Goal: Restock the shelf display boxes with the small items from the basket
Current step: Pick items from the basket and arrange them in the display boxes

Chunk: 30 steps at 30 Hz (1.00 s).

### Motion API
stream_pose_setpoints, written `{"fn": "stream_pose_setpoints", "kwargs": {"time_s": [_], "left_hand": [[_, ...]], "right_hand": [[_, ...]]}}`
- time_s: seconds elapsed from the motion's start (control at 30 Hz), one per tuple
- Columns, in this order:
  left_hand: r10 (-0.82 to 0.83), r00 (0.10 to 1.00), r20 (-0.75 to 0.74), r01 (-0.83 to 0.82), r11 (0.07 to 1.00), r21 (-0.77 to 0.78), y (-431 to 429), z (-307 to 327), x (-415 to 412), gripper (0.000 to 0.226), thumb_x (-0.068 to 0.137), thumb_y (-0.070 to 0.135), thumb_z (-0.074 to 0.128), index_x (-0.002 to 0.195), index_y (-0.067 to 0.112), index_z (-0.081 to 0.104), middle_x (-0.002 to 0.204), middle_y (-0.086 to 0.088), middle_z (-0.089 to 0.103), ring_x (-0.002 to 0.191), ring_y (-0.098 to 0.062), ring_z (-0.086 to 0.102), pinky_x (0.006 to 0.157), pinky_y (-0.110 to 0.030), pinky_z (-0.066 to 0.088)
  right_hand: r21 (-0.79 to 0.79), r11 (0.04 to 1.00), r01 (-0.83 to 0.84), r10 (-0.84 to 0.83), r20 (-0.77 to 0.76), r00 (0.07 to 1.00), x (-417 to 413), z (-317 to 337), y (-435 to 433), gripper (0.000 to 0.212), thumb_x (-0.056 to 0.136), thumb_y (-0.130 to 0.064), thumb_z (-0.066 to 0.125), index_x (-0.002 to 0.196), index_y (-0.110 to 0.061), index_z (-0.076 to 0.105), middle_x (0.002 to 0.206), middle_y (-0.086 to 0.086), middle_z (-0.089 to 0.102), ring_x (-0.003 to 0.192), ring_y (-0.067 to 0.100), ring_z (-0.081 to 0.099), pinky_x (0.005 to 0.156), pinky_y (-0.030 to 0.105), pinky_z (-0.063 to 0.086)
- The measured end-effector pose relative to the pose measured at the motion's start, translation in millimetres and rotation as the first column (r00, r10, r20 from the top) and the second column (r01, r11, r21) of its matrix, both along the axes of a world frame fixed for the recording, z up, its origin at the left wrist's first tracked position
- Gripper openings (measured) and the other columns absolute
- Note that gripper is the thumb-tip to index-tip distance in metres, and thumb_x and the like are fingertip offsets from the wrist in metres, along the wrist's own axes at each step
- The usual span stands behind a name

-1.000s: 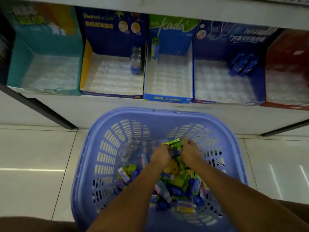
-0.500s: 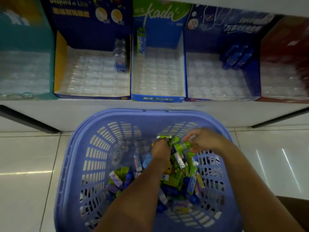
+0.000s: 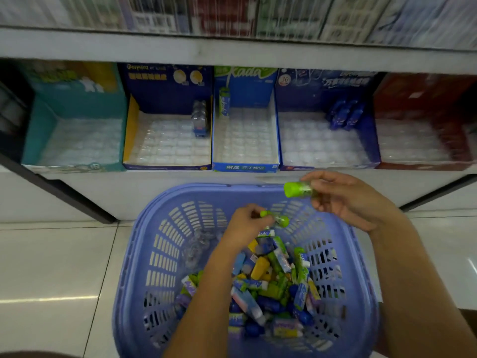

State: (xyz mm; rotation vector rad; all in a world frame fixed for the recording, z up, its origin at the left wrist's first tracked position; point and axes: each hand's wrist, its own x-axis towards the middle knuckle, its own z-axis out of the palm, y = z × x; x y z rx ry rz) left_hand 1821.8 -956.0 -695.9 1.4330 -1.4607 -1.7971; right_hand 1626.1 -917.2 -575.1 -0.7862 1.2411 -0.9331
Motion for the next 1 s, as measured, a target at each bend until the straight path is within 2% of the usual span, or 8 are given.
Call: {"fn": "stream_pose_setpoints", "kwargs": {"time_s": [0.1,0.2,0.33,0.4,0.53,0.67,0.83,1.0], "left_hand": [[-0.033,0.973,-0.228,0.033,0.999,-0.004,-0.5,42.4,1.5,0.015,0.087,0.009,0.066,0.076,0.016,0.057,0.076,-0.002,0.063,0.076,-0.015,0.065,0.086,-0.035,0.055],[-0.008,0.930,-0.368,-0.010,0.999,-0.049,-2.8,80.8,-4.5,0.017,0.092,0.008,0.058,0.075,0.013,0.058,0.075,-0.009,0.061,0.075,-0.015,0.064,0.075,-0.026,0.057],[-0.025,0.964,-0.266,-0.050,0.962,-0.269,-6.2,114.6,-11.6,0.015,0.095,0.025,0.055,0.084,0.025,0.065,0.081,-0.013,0.050,0.077,-0.019,0.051,0.075,-0.038,0.050],[-0.024,0.983,-0.182,-0.047,0.925,-0.376,-8.3,123.4,-15.3,0.013,0.095,0.032,0.055,0.086,0.031,0.064,0.078,-0.010,0.057,0.073,-0.015,0.054,0.074,-0.035,0.051],[0.044,0.997,0.067,-0.002,0.848,-0.529,-15.5,127.5,-26.9,0.022,0.096,0.034,0.052,0.095,0.017,0.066,0.081,-0.007,0.065,0.073,-0.019,0.059,0.064,-0.030,0.047],[0.081,0.978,0.192,0.040,0.833,-0.552,-22.1,123.3,-33.8,0.030,0.097,0.032,0.052,0.092,0.005,0.065,0.073,-0.014,0.058,0.061,-0.018,0.048,0.054,-0.025,0.036],[0.099,0.984,0.146,-0.005,0.842,-0.539,-26.4,119.3,-35.5,0.029,0.096,0.032,0.053,0.092,0.007,0.068,0.080,-0.017,0.064,0.074,-0.030,0.058,0.064,-0.038,0.045],[0.097,0.990,0.103,-0.028,0.850,-0.527,-28.0,115.9,-36.1,0.031,0.095,0.033,0.054,0.090,0.007,0.069,0.063,-0.005,0.052,0.054,-0.011,0.042,0.050,-0.019,0.033]], "right_hand": [[-0.089,0.994,0.065,-0.085,-0.247,0.965,-0.6,19.2,-5.2,0.015,0.087,-0.021,0.058,0.086,-0.008,0.064,0.068,0.010,0.064,0.048,0.008,0.053,0.048,0.017,0.046],[-0.200,0.974,0.108,-0.189,-0.446,0.875,-4.8,32.1,-17.0,0.017,0.090,-0.023,0.060,0.083,-0.008,0.063,0.065,0.010,0.063,0.045,0.006,0.053,0.045,0.016,0.045],[-0.350,0.931,0.101,-0.309,-0.612,0.728,-17.6,47.1,-47.0,0.019,0.087,-0.024,0.066,0.090,-0.005,0.065,0.064,0.010,0.063,0.046,0.006,0.057,0.048,0.017,0.050],[-0.400,0.915,0.053,-0.341,-0.697,0.631,-22.4,51.6,-69.7,0.025,0.086,-0.027,0.067,0.091,-0.002,0.066,0.064,0.009,0.063,0.046,0.004,0.058,0.049,0.019,0.051],[-0.308,0.942,-0.133,-0.256,-0.917,0.305,-18.5,54.8,-124.2,0.039,0.088,-0.039,0.062,0.088,-0.001,0.065,0.084,0.013,0.064,0.081,0.023,0.062,0.061,0.029,0.035],[-0.268,0.938,-0.220,-0.177,-0.916,0.361,-8.4,45.6,-160.4,0.026,0.091,-0.031,0.060,0.079,-0.009,0.052,0.091,0.016,0.061,0.086,0.021,0.056,0.066,0.026,0.034],[-0.225,0.924,-0.309,-0.145,-0.954,0.262,-6.2,34.0,-173.0,0.027,0.094,-0.029,0.055,0.084,-0.004,0.057,0.100,0.023,0.064,0.096,0.032,0.059,0.069,0.030,0.035],[-0.257,0.890,-0.377,-0.162,-0.951,0.264,-7.0,30.2,-175.4,0.033,0.094,-0.029,0.054,0.098,0.004,0.061,0.104,0.020,0.064,0.098,0.031,0.059,0.076,0.033,0.041]]}}
